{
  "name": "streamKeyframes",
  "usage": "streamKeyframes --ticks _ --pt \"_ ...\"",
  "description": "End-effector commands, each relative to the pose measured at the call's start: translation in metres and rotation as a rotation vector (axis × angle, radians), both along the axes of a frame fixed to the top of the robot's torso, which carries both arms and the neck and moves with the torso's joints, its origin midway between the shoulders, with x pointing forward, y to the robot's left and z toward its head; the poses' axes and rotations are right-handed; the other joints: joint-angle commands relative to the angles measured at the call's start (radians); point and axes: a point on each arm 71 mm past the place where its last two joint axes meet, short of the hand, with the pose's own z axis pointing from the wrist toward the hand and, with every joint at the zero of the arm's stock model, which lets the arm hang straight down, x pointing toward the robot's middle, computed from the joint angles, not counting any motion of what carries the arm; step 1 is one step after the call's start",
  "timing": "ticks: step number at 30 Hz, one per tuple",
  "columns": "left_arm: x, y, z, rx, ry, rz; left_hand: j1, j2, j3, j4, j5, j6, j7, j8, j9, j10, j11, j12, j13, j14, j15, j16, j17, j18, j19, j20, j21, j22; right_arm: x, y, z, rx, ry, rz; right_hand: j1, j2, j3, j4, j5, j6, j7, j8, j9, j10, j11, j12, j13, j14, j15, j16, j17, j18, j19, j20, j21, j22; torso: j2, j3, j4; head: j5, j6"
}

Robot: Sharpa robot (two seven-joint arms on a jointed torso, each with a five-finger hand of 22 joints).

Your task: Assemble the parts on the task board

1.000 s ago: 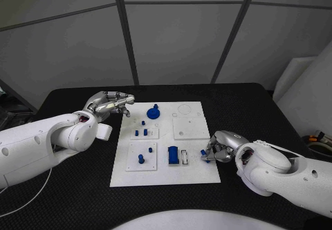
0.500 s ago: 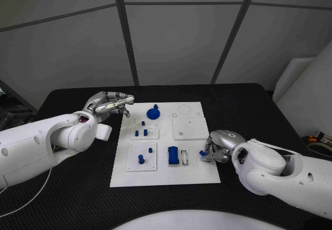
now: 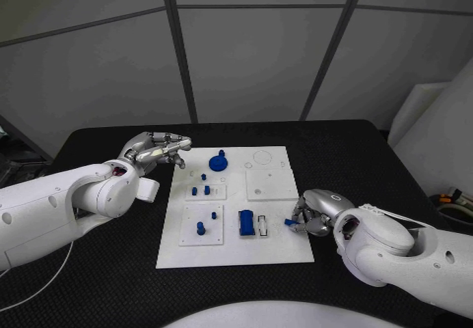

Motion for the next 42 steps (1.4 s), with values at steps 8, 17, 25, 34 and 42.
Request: streamKeyframes --ticks 8,17,25,34,42 --pt "0.000 -0.001 0.001 -0.007 -0.001 -0.011 -0.011 -0.003 0.006 0.000 0.002 -0.003 0.003 -0.006 0.000 -0.002 0.004 -0.004 -0.001 -0.003 -0.001 0.004 -0.001 0.004 -0.007 -0.001 -0.003 0.001 -0.006 0.002 0.002 0.294 0.075 -0.172 0.000 0.016 0.011 0.007 0.011 0.008 -0.002 0.006 0.006 0.011 -0.010 0.012 -0.044 0.067 -0.005 0.001 0.045 -0.005 0.013 -0.007 0.010 0.157 0.001 -0.0008 0.0005 0.005 -0.002" --pt "-0.001 -0.002 0.001 -0.007 -0.002 -0.013 -0.011 -0.003 0.006 0.000 0.002 -0.003 0.003 -0.006 0.000 -0.002 0.004 -0.004 -0.001 -0.003 -0.001 0.004 -0.001 0.004 -0.007 -0.001 -0.003 0.001 -0.006 0.017 0.000 0.376 0.126 -0.173 -0.028 0.009 0.016 0.027 0.019 0.009 -0.002 0.005 0.007 0.013 -0.009 0.014 -0.042 0.068 -0.004 0.002 0.048 -0.005 0.014 -0.007 0.010 0.158 0.002 0.0001 0.0012 0.006 -0.004" --pt "-0.001 -0.002 0.002 -0.008 -0.002 -0.015 -0.011 -0.003 0.006 0.000 0.002 -0.003 0.003 -0.006 0.000 -0.002 0.004 -0.004 -0.001 -0.003 -0.001 0.004 -0.001 0.004 -0.007 -0.001 -0.003 0.001 -0.005 0.028 -0.006 0.385 0.186 -0.154 -0.093 -0.006 0.000 0.051 0.122 0.025 -0.007 0.014 0.016 0.018 -0.013 0.019 -0.037 0.069 -0.007 0.005 0.053 -0.005 0.015 -0.008 0.012 0.160 0.002 -0.0004 0.0019 0.009 -0.006" --pt "-0.002 -0.002 0.002 -0.009 -0.001 -0.016 -0.011 -0.003 0.006 0.000 0.002 -0.003 0.003 -0.006 0.000 -0.002 0.004 -0.004 -0.001 -0.003 -0.001 0.004 -0.001 0.004 -0.007 -0.001 -0.003 0.001 -0.003 0.038 -0.011 0.366 0.235 -0.132 -0.127 0.000 -0.015 0.053 0.132 0.042 -0.016 0.029 0.026 0.023 -0.019 0.024 -0.033 0.070 -0.011 0.010 0.062 -0.007 0.020 -0.012 0.016 0.165 0.001 -0.0003 0.0005 0.015 -0.010" --pt "-0.002 -0.002 0.002 -0.009 0.000 -0.017 -0.011 -0.003 0.006 0.000 0.002 -0.003 0.003 -0.006 0.000 -0.002 0.004 -0.004 -0.001 -0.003 -0.001 0.004 -0.001 0.004 -0.007 -0.001 -0.003 0.001 -0.001 0.043 -0.014 0.352 0.254 -0.127 -0.142 0.002 -0.023 0.053 0.132 0.047 -0.019 0.035 0.031 0.025 -0.022 0.025 -0.032 0.071 -0.014 0.012 0.064 -0.007 0.021 -0.014 0.017 0.167 0.001 -0.0002 0.0002 0.016 -0.011"
